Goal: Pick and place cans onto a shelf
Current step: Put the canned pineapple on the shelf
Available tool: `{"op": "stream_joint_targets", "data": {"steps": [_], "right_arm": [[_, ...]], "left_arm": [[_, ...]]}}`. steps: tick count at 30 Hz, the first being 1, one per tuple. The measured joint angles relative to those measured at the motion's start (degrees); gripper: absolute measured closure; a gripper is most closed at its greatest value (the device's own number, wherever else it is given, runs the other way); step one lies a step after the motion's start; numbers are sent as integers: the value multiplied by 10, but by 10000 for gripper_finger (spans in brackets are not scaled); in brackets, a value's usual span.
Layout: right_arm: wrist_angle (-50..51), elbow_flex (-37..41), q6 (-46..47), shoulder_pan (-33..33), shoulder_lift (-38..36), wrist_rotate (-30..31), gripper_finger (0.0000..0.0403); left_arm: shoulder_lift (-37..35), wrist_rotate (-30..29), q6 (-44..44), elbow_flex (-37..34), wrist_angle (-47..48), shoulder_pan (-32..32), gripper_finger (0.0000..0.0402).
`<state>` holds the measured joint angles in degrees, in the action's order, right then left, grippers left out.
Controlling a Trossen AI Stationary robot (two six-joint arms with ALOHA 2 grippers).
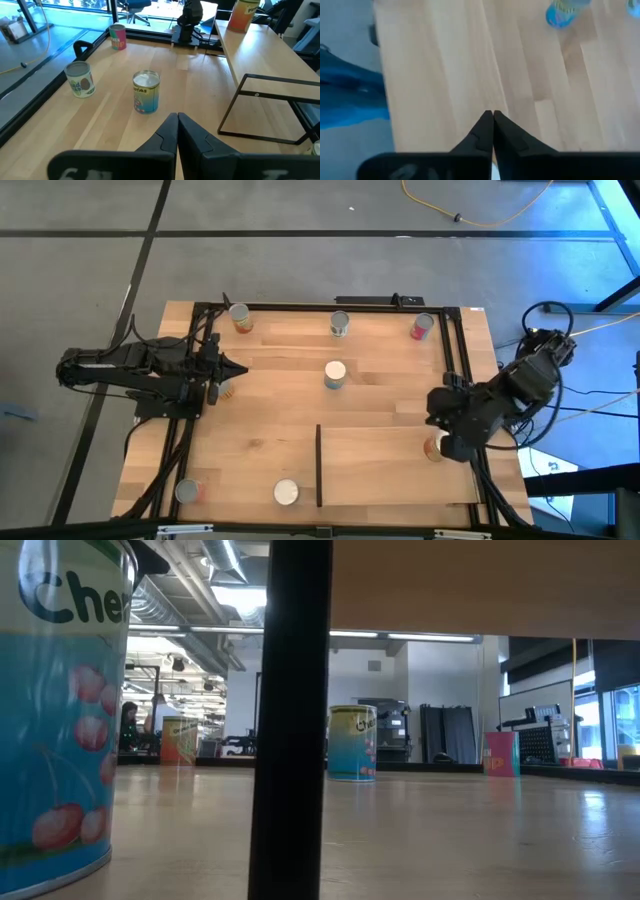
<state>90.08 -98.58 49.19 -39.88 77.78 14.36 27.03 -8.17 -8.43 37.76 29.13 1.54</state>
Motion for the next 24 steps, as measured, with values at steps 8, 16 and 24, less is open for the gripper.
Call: {"op": "stream_joint_targets", "data": {"steps": [8, 16, 24], "right_arm": [[0, 45, 32, 66, -3, -33, 397], [-2, 70, 30, 119, -5, -93, 397], [-1, 120, 32, 136, -12, -143, 397]], "left_arm": [[0, 78, 29, 0, 0, 0, 401], [0, 83, 30, 0, 0, 0, 401], [0, 83, 30, 0, 0, 0, 401]]}}
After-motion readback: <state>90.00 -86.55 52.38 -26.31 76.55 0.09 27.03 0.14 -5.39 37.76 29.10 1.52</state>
